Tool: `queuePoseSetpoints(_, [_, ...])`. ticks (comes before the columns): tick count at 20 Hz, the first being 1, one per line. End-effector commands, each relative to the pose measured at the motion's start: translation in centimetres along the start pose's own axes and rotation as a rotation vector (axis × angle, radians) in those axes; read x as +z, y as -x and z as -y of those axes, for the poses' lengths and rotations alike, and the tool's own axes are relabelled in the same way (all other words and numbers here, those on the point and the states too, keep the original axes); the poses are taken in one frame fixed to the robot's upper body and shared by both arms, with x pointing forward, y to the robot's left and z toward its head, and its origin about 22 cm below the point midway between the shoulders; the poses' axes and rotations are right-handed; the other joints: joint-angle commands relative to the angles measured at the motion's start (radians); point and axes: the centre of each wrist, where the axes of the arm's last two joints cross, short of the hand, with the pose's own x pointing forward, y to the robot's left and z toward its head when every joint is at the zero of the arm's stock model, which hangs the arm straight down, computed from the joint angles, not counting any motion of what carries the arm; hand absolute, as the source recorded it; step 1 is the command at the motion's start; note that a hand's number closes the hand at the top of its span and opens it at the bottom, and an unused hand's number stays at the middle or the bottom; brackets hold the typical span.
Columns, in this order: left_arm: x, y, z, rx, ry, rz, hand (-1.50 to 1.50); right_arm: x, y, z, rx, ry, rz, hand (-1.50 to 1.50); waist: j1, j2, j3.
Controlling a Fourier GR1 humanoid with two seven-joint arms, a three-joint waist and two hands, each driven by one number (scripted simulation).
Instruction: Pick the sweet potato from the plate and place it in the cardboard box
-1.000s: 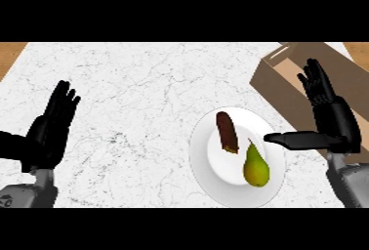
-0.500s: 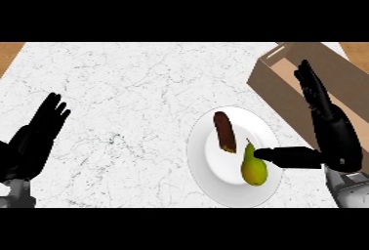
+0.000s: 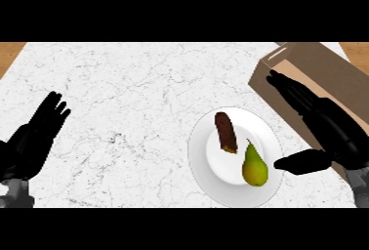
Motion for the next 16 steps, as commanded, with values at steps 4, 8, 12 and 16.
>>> queuePoseSetpoints(4, [0.2,-0.5,0.5,-0.007,0.038,-0.006,0.00,-2.6,-6.0,0.1,0.218,-0.240,-0.196,-1.50,0.020,0.004,0.002])
queuePoseSetpoints(8, [-0.2,-0.2,0.9,-0.015,0.012,0.010,0.00,-4.2,-9.3,-0.7,0.194,-0.328,-0.255,-1.50,0.003,0.006,0.004])
queuePoseSetpoints(12, [1.0,0.2,-1.4,-0.008,-0.007,0.015,0.00,-6.1,-9.3,-3.4,0.153,-0.393,-0.324,-1.50,0.005,0.007,0.005])
queuePoseSetpoints(16, [0.0,-1.5,-0.6,-0.012,0.004,-0.009,0.00,-7.8,-7.7,-0.7,0.149,-0.415,-0.368,-1.50,-0.002,0.007,0.006])
